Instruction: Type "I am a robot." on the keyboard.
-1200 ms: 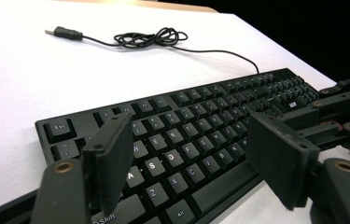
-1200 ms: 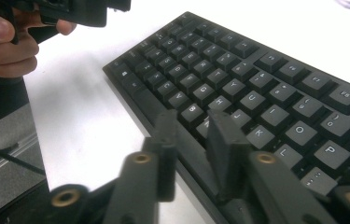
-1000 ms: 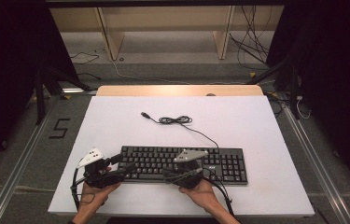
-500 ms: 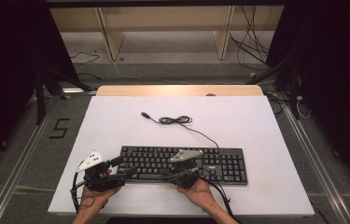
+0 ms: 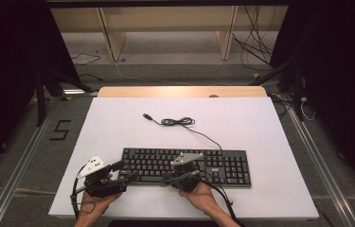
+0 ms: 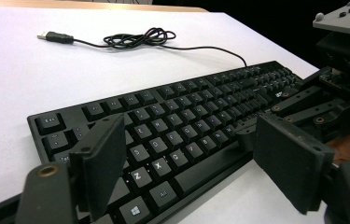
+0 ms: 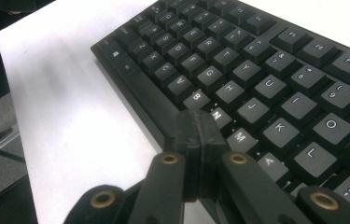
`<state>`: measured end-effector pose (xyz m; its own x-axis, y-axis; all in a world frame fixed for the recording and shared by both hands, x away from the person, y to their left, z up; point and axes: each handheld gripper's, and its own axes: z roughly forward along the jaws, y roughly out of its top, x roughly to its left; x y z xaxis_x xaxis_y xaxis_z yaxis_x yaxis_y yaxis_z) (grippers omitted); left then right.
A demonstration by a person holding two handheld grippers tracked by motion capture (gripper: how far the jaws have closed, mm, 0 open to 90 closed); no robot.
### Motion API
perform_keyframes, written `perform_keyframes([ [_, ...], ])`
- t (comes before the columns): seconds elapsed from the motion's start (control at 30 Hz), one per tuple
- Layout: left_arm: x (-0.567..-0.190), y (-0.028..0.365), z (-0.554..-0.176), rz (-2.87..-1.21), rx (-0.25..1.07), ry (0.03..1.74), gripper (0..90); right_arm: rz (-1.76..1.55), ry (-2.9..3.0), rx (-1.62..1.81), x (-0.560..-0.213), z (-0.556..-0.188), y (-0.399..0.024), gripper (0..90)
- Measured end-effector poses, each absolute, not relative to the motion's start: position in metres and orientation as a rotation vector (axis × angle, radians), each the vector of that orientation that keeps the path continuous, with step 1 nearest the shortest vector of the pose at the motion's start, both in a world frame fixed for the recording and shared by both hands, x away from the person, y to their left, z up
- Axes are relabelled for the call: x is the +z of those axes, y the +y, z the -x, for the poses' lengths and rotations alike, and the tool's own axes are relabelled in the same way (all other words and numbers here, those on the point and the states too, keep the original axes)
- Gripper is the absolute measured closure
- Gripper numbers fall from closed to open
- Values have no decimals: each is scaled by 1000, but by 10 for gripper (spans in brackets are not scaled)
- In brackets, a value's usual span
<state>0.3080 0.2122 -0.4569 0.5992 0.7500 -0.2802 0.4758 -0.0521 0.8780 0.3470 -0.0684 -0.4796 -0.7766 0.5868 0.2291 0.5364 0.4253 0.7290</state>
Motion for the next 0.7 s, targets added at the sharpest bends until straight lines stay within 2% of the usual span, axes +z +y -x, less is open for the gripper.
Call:
perform_keyframes([
  [0.7, -459, 214, -311, -1688, 303, 1045, 251, -1023, 2606, 1246, -485, -346, -66, 900],
])
